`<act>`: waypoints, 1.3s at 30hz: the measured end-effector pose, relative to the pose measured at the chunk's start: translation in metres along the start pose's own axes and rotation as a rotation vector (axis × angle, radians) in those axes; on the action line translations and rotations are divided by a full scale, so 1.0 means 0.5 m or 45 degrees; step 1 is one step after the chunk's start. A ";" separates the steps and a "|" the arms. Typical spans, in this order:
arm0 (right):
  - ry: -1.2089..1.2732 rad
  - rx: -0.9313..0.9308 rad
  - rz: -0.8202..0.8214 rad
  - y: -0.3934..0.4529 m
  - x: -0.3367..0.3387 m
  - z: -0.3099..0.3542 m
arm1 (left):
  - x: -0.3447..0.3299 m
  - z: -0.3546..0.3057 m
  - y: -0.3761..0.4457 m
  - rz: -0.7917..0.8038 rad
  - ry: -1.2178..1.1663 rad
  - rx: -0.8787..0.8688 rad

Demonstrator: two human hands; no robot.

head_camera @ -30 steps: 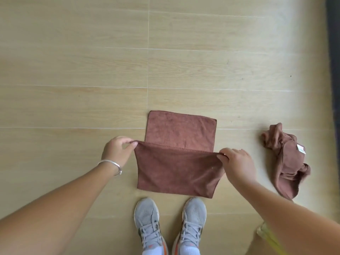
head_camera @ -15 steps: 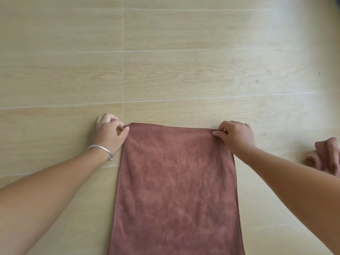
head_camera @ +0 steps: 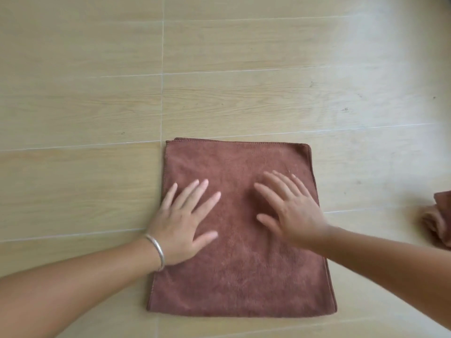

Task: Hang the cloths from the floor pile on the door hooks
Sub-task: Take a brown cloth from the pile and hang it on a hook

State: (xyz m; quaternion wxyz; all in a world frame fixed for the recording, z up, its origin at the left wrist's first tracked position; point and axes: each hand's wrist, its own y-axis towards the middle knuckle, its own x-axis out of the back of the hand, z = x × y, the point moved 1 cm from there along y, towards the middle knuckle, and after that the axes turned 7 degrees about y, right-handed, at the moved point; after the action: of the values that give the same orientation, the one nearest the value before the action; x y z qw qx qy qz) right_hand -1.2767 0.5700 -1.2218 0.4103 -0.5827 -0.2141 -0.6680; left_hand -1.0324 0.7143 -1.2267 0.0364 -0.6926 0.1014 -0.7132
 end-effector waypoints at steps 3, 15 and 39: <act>-0.074 0.087 0.131 -0.055 -0.033 -0.024 | -0.043 -0.016 -0.033 0.065 0.074 -0.098; -0.176 0.015 0.191 0.065 0.017 -0.058 | 0.006 0.046 0.097 0.118 0.176 -0.084; -0.441 -0.175 0.451 -0.169 0.119 0.035 | 0.097 0.040 -0.129 0.286 0.098 0.017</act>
State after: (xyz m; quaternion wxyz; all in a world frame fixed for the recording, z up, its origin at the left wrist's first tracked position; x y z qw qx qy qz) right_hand -1.3325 0.6138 -1.1447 0.4376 -0.7434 -0.1298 -0.4889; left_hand -1.0085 0.7661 -1.1660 0.1169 -0.6488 0.1749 -0.7313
